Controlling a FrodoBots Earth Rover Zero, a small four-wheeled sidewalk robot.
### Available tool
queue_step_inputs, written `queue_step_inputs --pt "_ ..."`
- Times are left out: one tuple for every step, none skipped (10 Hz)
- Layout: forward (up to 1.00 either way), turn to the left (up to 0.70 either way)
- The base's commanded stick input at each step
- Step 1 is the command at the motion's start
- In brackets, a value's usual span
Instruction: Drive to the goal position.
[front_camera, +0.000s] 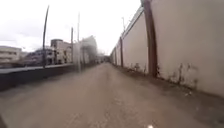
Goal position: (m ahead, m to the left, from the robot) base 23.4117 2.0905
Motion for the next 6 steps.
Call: queue_step_inputs --pt "0.3 0.0" --pt "0.3 0.0" --pt "0.3 0.0" --pt "0.3 0.0" --pt "0.3 0.0" --pt "0.3 0.0"
